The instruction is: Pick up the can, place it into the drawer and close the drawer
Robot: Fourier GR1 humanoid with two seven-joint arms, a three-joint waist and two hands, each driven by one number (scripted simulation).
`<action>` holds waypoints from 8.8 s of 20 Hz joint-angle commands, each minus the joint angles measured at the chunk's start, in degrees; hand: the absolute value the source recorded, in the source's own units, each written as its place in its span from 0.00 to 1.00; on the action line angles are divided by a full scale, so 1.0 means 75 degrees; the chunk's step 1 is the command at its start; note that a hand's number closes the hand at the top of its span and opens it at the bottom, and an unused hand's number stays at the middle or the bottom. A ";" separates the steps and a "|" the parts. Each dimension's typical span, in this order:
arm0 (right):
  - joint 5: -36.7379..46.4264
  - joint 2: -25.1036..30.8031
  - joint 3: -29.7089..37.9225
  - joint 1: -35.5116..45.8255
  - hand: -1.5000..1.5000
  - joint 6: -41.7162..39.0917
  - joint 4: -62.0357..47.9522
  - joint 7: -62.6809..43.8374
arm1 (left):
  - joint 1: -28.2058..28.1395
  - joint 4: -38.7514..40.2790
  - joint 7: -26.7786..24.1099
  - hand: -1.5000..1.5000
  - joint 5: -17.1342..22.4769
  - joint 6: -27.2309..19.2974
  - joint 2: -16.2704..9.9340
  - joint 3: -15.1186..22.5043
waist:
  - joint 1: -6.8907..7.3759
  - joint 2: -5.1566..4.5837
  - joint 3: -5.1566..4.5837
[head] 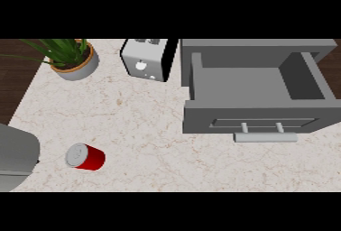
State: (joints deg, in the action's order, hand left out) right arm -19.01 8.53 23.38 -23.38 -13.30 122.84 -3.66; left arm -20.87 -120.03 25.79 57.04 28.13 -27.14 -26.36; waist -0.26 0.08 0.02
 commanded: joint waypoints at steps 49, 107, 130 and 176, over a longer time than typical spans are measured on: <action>-0.0349 -0.1095 0.1905 0.0206 0.00 -0.1950 0.0430 -0.0717 | 0.2948 0.8058 -0.5477 0.00 -0.6807 0.0594 0.1869 0.1172 | 0.0002 -0.0013 -0.0005; -0.1912 -0.1026 0.2595 -0.0228 0.00 -0.1987 0.1055 -0.1616 | 0.6405 0.5518 -0.2957 1.00 -0.5556 -0.4995 0.3393 0.3191 | -0.0025 -0.0009 -0.0002; -0.1452 -0.1133 0.2024 -0.0055 0.00 -0.1756 0.0838 -0.1367 | 1.0433 0.7340 -0.2013 1.00 -0.5507 -0.7886 0.3618 0.4457 | -0.0124 -0.0020 0.0001; -0.1750 -0.0841 0.1938 0.0311 0.00 -0.1639 0.1370 -0.2047 | 1.3513 1.2586 -0.4429 0.00 -0.0973 -0.9724 0.3618 0.7860 | -0.0745 -0.0159 0.0015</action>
State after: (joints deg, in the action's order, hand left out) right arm -31.65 2.34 37.64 -20.02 -24.89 132.28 -18.79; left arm 80.98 -26.75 -5.10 48.75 -42.80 -0.02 30.85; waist -5.15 -1.00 0.12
